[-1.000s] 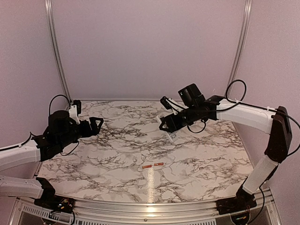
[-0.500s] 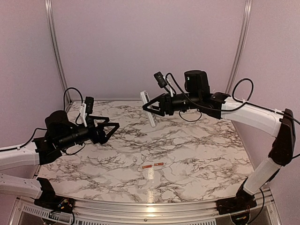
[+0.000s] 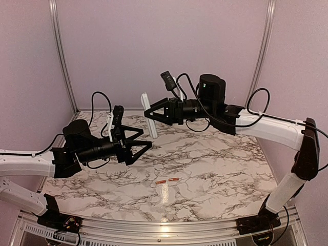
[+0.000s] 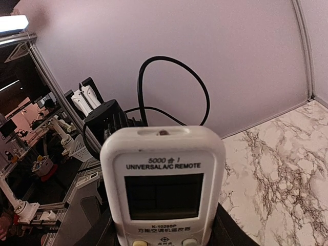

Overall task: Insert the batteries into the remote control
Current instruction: Pass from the right arm to the left

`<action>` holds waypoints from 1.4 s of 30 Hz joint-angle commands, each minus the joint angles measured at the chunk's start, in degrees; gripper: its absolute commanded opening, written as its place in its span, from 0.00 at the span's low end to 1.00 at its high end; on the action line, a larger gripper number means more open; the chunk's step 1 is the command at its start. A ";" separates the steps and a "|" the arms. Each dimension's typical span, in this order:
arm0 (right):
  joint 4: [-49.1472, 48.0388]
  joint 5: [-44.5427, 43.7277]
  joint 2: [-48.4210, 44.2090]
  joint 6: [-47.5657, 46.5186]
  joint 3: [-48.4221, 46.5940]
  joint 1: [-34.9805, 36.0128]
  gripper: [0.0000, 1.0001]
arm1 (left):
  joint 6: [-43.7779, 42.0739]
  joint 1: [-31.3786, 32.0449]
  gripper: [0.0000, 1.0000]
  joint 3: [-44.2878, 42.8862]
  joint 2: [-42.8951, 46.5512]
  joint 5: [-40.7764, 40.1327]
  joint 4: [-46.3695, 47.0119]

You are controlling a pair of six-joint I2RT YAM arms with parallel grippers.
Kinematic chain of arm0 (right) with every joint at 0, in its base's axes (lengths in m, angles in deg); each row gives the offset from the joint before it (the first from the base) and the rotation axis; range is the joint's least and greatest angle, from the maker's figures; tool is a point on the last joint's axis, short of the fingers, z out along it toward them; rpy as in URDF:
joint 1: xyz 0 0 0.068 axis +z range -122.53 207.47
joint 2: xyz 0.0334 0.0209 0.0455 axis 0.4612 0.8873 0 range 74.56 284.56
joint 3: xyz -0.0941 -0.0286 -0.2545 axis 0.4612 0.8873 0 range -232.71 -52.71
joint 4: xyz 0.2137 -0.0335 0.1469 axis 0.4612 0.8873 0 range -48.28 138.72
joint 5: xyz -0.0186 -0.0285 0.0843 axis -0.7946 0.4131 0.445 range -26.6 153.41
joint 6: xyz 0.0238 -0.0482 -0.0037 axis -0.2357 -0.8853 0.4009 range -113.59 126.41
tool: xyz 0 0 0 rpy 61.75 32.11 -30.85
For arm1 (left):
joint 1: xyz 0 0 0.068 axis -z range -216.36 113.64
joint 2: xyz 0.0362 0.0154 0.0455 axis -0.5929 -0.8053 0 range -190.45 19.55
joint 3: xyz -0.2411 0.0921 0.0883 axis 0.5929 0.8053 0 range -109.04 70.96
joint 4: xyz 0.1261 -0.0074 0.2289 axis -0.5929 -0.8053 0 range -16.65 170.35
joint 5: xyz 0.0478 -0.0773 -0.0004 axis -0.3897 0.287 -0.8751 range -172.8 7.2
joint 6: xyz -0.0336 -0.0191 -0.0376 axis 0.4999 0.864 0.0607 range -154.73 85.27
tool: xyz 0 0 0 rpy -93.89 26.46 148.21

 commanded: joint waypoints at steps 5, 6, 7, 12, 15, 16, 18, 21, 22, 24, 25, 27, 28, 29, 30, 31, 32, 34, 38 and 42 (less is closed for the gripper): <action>-12.07 4.53 0.69 6.02 0.32 1.23 0.42 | 0.48 1.53 0.99 -1.79 -2.27 0.32 8.23; -12.07 4.48 0.67 5.87 0.32 1.45 0.41 | 0.82 1.53 0.99 -1.91 -2.66 0.19 9.00; -12.06 4.42 0.78 5.78 0.32 1.64 0.41 | 1.25 1.53 0.99 -2.23 -3.01 0.27 9.50; -13.40 4.49 1.17 6.58 1.25 1.85 0.41 | 3.32 1.93 0.97 -2.90 -4.91 2.72 13.53; -13.73 4.16 0.97 6.47 1.64 1.82 0.41 | 4.16 2.39 0.95 -3.40 -5.62 2.45 14.29; -13.68 4.04 0.95 6.49 1.72 1.80 0.42 | 4.36 2.48 0.94 -3.55 -5.76 2.39 14.51; -13.87 4.10 1.03 6.55 1.91 1.81 0.42 | 4.60 2.66 0.92 -3.72 -5.94 1.72 14.84; -13.92 4.08 1.07 6.60 2.07 1.80 0.42 | 5.12 2.71 0.84 -4.44 -6.59 0.39 14.91; -13.96 4.18 1.07 6.63 2.02 1.80 0.42 | 5.24 2.68 0.81 -4.65 -6.77 0.18 14.86; -14.01 4.19 1.07 6.67 2.18 1.80 0.42 | 5.30 2.68 0.75 -4.79 -7.00 -0.73 14.94; -14.03 4.18 1.07 6.68 2.25 1.80 0.42 | 5.28 2.67 0.71 -4.78 -7.07 -1.17 14.88; -14.09 4.34 1.07 6.70 2.38 1.80 0.42 | 5.20 2.67 0.62 -5.22 -7.34 -1.83 14.14; -14.10 4.37 1.01 6.79 2.35 1.80 0.42 | 5.04 2.68 0.58 -5.58 -7.51 -2.09 13.51; -13.91 4.31 0.91 6.66 2.40 1.80 0.43 | 4.90 2.67 0.53 -5.65 -7.55 -2.30 13.07; -13.56 4.20 0.79 6.52 2.41 1.80 0.44 | 4.79 2.68 0.50 -5.66 -7.51 -2.65 12.70; -12.96 3.94 0.59 6.16 2.31 1.82 0.45 | 4.51 2.71 0.45 -5.66 -7.28 -3.06 12.16; -12.13 3.55 0.43 5.81 2.20 1.81 0.46 | 4.13 2.68 0.41 -5.58 -7.02 -3.63 11.57; -9.37 2.60 0.00 4.14 1.50 1.80 0.56 | 3.31 2.67 0.34 -5.57 -6.14 -5.10 9.81; 3.68 -2.27 -0.28 -1.75 -3.18 1.80 0.73 | 0.57 2.71 0.28 -5.39 -3.69 -9.33 4.51; 15.77 -11.29 -1.41 -5.32 -6.09 1.80 0.79 | -3.08 2.76 0.27 -6.03 -1.46 -16.96 -3.90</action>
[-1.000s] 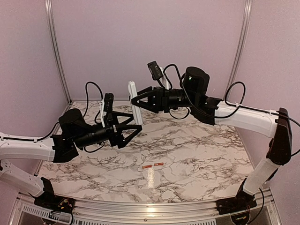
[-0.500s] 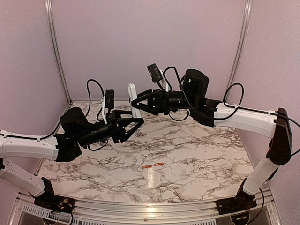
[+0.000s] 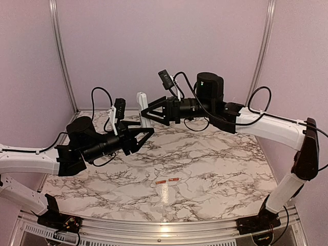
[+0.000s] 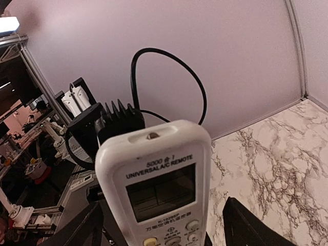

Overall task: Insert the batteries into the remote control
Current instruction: Pass from the right arm to the left, then pass from the left arm to the right

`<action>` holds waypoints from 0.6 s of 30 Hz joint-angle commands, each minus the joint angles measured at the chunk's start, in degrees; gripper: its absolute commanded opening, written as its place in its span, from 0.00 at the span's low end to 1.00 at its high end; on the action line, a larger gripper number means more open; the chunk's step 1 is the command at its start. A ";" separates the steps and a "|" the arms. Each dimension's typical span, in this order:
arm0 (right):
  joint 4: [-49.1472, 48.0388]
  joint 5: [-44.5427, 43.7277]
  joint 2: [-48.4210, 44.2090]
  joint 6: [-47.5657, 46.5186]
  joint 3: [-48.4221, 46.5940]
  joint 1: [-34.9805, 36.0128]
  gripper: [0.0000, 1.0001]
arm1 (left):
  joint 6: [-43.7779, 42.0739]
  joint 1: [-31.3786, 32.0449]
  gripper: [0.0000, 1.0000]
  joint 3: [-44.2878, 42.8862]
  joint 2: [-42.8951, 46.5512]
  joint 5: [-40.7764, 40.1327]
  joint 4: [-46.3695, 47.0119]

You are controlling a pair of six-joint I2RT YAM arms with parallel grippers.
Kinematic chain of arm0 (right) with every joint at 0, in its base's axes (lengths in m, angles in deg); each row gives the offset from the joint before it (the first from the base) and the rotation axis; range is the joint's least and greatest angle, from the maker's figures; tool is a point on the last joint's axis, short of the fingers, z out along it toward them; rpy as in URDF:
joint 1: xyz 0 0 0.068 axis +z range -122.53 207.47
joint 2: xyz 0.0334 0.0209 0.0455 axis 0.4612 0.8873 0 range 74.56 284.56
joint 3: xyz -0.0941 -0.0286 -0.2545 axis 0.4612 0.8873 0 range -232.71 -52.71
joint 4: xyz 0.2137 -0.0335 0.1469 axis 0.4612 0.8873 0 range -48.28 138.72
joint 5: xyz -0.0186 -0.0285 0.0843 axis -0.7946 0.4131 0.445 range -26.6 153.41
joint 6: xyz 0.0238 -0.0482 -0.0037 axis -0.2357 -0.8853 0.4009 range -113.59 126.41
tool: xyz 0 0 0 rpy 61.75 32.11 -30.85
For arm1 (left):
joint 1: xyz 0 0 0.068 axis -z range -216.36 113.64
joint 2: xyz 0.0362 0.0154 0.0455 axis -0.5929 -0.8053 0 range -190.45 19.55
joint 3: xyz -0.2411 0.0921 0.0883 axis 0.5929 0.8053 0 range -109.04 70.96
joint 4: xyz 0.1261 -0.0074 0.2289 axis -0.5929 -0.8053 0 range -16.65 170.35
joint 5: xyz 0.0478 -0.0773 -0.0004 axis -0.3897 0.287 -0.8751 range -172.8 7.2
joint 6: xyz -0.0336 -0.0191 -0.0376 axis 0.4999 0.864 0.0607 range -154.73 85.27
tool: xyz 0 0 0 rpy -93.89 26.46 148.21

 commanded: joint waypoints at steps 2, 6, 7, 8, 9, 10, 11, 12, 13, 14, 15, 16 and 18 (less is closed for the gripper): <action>19.31 -14.39 -2.44 -6.27 -5.56 0.33 0.78 | -6.38 0.05 0.27 -2.22 3.60 -11.33 -11.97; 25.60 -20.70 -2.35 -7.12 -7.28 0.33 0.77 | -7.59 0.05 0.25 -3.30 3.15 -15.25 -17.46; 26.38 -20.85 -2.04 -6.95 -7.62 0.29 0.77 | -7.72 0.05 0.24 -3.61 2.69 -15.87 -18.49; 27.06 -20.91 -1.70 -6.80 -8.00 0.35 0.76 | -7.81 0.12 0.24 -4.05 2.26 -16.41 -19.44; 27.65 -20.64 -1.32 -6.66 -8.42 0.34 0.76 | -7.77 0.18 0.24 -4.34 1.80 -16.90 -20.25; 28.24 -20.31 -0.97 -6.59 -8.85 0.33 0.75 | -7.80 0.22 0.23 -4.64 1.32 -17.29 -21.07; 28.84 -20.31 -0.56 -6.50 -9.31 0.33 0.75 | -7.73 0.34 0.23 -4.85 0.89 -17.62 -21.99; 29.34 -20.43 -0.25 -6.45 -9.60 0.32 0.75 | -7.64 0.50 0.23 -4.99 0.71 -17.93 -22.23; 29.73 -20.72 0.00 -6.49 -9.83 0.33 0.74 | -7.64 0.75 0.23 -5.07 0.48 -18.28 -22.60; 30.05 -21.15 0.35 -6.39 -10.00 0.33 0.74 | -7.64 1.01 0.23 -5.24 0.31 -18.87 -23.05; 30.27 -21.11 0.69 -6.30 -10.18 0.37 0.74 | -7.69 1.28 0.23 -5.50 -0.06 -19.40 -23.62; 29.97 -20.33 0.98 -6.22 -10.33 0.33 0.74 | -7.67 1.46 0.23 -5.98 -0.44 -19.86 -24.22; 29.54 -19.24 1.68 -5.77 -10.78 0.33 0.73 | -7.86 1.83 0.22 -6.82 -1.49 -20.82 -25.31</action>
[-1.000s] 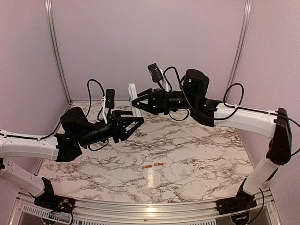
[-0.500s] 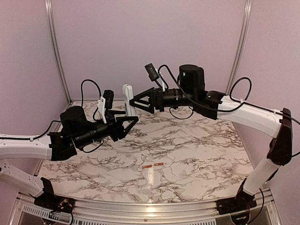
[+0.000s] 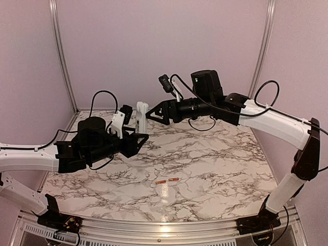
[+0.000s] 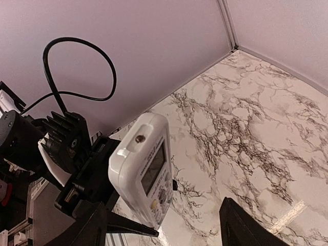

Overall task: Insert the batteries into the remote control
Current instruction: Pass from the left arm to the right

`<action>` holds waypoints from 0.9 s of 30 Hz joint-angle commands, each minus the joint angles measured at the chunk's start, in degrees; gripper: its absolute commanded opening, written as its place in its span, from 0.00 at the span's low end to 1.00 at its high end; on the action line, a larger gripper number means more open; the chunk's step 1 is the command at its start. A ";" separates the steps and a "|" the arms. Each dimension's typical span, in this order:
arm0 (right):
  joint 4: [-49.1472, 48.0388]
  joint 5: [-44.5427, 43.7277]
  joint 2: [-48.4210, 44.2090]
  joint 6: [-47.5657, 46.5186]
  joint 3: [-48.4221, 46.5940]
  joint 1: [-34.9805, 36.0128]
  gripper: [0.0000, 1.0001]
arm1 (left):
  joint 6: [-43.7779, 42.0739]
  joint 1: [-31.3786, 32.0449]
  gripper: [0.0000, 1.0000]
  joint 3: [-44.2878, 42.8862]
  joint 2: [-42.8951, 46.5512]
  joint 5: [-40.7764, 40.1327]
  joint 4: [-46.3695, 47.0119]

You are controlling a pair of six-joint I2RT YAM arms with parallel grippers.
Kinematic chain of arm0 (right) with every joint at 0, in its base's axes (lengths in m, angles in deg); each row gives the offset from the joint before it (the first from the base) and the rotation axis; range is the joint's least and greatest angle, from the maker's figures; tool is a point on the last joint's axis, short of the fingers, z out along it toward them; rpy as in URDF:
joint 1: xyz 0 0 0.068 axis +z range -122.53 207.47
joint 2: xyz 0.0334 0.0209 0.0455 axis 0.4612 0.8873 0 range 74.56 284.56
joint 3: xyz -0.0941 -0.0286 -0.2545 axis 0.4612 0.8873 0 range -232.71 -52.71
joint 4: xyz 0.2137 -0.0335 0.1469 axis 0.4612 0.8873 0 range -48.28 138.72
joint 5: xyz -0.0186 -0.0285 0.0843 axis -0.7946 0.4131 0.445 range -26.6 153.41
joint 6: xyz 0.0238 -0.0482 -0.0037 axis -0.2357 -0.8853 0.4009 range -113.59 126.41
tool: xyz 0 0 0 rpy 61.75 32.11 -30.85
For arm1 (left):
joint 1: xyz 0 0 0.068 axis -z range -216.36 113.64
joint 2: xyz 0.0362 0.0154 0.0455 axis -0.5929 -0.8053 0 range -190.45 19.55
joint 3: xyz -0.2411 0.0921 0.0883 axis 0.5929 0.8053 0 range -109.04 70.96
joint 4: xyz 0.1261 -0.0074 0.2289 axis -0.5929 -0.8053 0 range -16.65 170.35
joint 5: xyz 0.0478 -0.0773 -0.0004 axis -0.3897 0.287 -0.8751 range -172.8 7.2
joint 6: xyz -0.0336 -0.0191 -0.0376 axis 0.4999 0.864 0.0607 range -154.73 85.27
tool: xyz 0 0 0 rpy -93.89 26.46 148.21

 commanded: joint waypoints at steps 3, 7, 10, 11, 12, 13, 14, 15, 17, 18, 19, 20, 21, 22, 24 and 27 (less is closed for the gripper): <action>3.81 -0.83 3.33 -0.03 -4.30 0.38 0.70 | -1.13 1.63 0.22 -3.67 -3.19 -3.53 -4.06; 4.38 -1.73 4.74 0.54 -5.54 0.31 0.65 | -1.40 2.71 0.22 -5.47 -5.10 -5.04 -5.41; 5.92 -3.54 5.59 0.39 -6.87 0.36 0.58 | -1.65 3.04 0.22 -6.34 -6.47 -5.53 -5.90; 6.02 -3.82 5.79 0.43 -7.04 0.36 0.56 | -1.51 3.06 0.22 -6.50 -6.79 -5.64 -5.93; 6.02 -4.02 5.91 0.50 -7.06 0.34 0.54 | -1.44 3.04 0.22 -6.68 -7.19 -5.86 -5.95; 5.99 -4.15 6.02 0.54 -7.07 0.35 0.52 | -1.38 3.11 0.22 -6.93 -7.40 -5.93 -6.02; 5.93 -4.26 6.12 0.53 -7.01 0.36 0.51 | -1.31 3.13 0.22 -7.07 -7.56 -5.80 -6.04; 5.86 -4.42 6.16 0.60 -6.98 0.34 0.49 | -1.31 3.19 0.22 -7.22 -7.68 -5.83 -6.04; 5.76 -4.88 6.17 0.57 -6.98 0.36 0.45 | -1.36 3.26 0.22 -7.51 -7.80 -6.01 -6.13; 5.76 -5.16 6.25 0.69 -6.90 0.36 0.43 | -1.34 3.30 0.22 -7.61 -7.80 -6.03 -6.13; 5.60 -5.34 6.18 0.78 -6.89 0.36 0.41 | -1.28 3.35 0.22 -7.70 -7.77 -6.23 -6.11; 5.59 -5.36 6.25 0.78 -6.89 0.36 0.40 | -1.31 3.39 0.22 -7.76 -7.81 -6.41 -6.13; 5.49 -5.36 6.44 0.91 -6.89 0.36 0.39 | -1.32 3.39 0.22 -7.80 -7.82 -6.59 -6.13; 5.47 -5.40 6.55 0.96 -6.89 0.36 0.39 | -1.29 3.39 0.22 -7.87 -7.94 -6.85 -6.15; 5.24 -5.30 6.84 1.31 -6.89 0.34 0.41 | -1.24 3.47 0.22 -8.30 -8.26 -7.25 -6.36; 4.91 -5.48 7.52 1.80 -6.91 0.36 0.42 | -1.12 3.48 0.22 -8.98 -9.05 -7.52 -7.09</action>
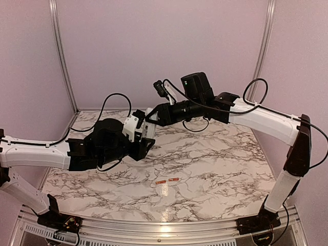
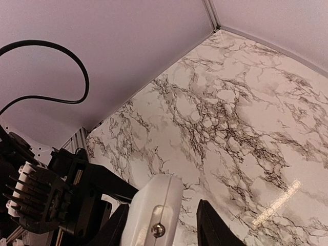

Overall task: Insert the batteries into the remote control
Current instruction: Pass from the left arm to the right

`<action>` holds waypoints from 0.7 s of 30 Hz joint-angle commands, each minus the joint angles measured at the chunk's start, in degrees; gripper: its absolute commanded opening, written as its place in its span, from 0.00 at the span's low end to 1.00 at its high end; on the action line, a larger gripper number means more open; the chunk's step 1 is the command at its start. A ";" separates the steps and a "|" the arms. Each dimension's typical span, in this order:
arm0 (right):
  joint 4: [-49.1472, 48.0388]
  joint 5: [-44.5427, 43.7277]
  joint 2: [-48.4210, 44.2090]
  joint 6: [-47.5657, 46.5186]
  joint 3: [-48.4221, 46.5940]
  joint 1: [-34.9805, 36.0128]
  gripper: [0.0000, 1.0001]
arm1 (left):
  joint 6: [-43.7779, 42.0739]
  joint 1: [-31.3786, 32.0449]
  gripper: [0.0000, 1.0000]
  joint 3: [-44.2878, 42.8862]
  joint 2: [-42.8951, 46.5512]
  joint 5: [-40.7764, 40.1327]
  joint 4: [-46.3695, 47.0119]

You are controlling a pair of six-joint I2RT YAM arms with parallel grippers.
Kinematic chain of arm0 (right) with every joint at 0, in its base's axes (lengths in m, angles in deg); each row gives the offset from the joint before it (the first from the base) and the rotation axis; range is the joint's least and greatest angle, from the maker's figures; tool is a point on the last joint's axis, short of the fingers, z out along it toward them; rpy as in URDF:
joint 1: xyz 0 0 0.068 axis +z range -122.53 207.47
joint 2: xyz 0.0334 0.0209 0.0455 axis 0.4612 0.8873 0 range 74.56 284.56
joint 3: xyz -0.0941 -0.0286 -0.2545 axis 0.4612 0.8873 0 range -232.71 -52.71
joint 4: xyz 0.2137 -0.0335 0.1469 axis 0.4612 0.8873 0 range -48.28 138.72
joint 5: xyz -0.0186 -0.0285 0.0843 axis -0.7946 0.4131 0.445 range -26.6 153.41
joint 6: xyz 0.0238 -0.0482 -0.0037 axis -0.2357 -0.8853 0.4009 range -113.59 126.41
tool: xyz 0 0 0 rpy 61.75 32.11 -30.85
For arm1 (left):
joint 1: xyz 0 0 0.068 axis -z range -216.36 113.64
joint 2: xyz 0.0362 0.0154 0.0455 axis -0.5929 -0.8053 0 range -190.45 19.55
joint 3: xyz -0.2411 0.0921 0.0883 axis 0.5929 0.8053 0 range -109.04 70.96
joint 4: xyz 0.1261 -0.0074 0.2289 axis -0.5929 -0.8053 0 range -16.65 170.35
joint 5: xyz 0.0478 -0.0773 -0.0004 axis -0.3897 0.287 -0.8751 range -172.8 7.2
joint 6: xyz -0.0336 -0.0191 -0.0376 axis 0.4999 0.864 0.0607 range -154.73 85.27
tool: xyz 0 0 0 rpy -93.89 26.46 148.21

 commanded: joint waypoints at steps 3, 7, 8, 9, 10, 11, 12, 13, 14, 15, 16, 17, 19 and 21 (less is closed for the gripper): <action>-0.26 -2.14 2.13 1.14 -2.43 0.29 0.43 | -0.21 0.53 0.22 -3.16 -1.47 -1.93 -0.49; -0.34 -2.40 2.54 1.05 -2.22 0.28 0.39 | -0.05 0.53 0.22 -3.16 -1.39 -1.85 -0.03; -0.54 -2.45 2.45 1.05 -2.11 0.29 0.37 | -0.02 0.54 0.22 -3.16 -1.40 -1.84 0.01; -0.66 -2.49 2.31 0.98 -1.96 0.29 0.36 | -0.03 0.55 0.22 -3.16 -1.40 -1.84 -0.03; -0.89 -2.54 2.23 1.03 -1.91 0.29 0.35 | -0.02 0.55 0.22 -3.09 -1.40 -1.78 0.05; -0.93 -2.67 2.15 1.04 -1.91 0.30 0.34 | 0.01 0.55 0.22 -3.08 -1.40 -1.71 -0.02; -1.03 -2.87 2.10 1.10 -1.83 0.29 0.34 | 0.02 0.55 0.22 -3.07 -1.44 -1.55 0.01; -1.26 -3.00 2.01 1.26 -1.70 0.29 0.35 | 0.05 0.55 0.22 -2.99 -1.44 -1.50 0.02; -1.55 -2.99 1.92 1.35 -1.58 0.30 0.35 | 0.12 0.55 0.22 -2.94 -1.55 -1.45 0.05; -1.71 -3.10 1.90 1.47 -1.46 0.29 0.36 | 0.16 0.55 0.22 -2.90 -1.57 -1.29 0.10; -1.96 -3.29 1.90 1.69 -1.34 0.29 0.38 | 0.27 0.55 0.22 -2.90 -1.57 -1.17 0.15; -2.25 -3.47 1.83 1.82 -1.19 0.25 0.40 | 0.44 0.55 0.22 -2.90 -1.57 -1.06 0.14; -2.75 -3.65 1.81 2.00 -0.88 0.22 0.44 | 0.57 0.55 0.22 -2.90 -1.57 -0.96 0.14; -2.87 -3.55 1.94 2.11 -0.85 0.12 0.45 | 0.72 0.57 0.22 -2.90 -1.46 -1.05 0.15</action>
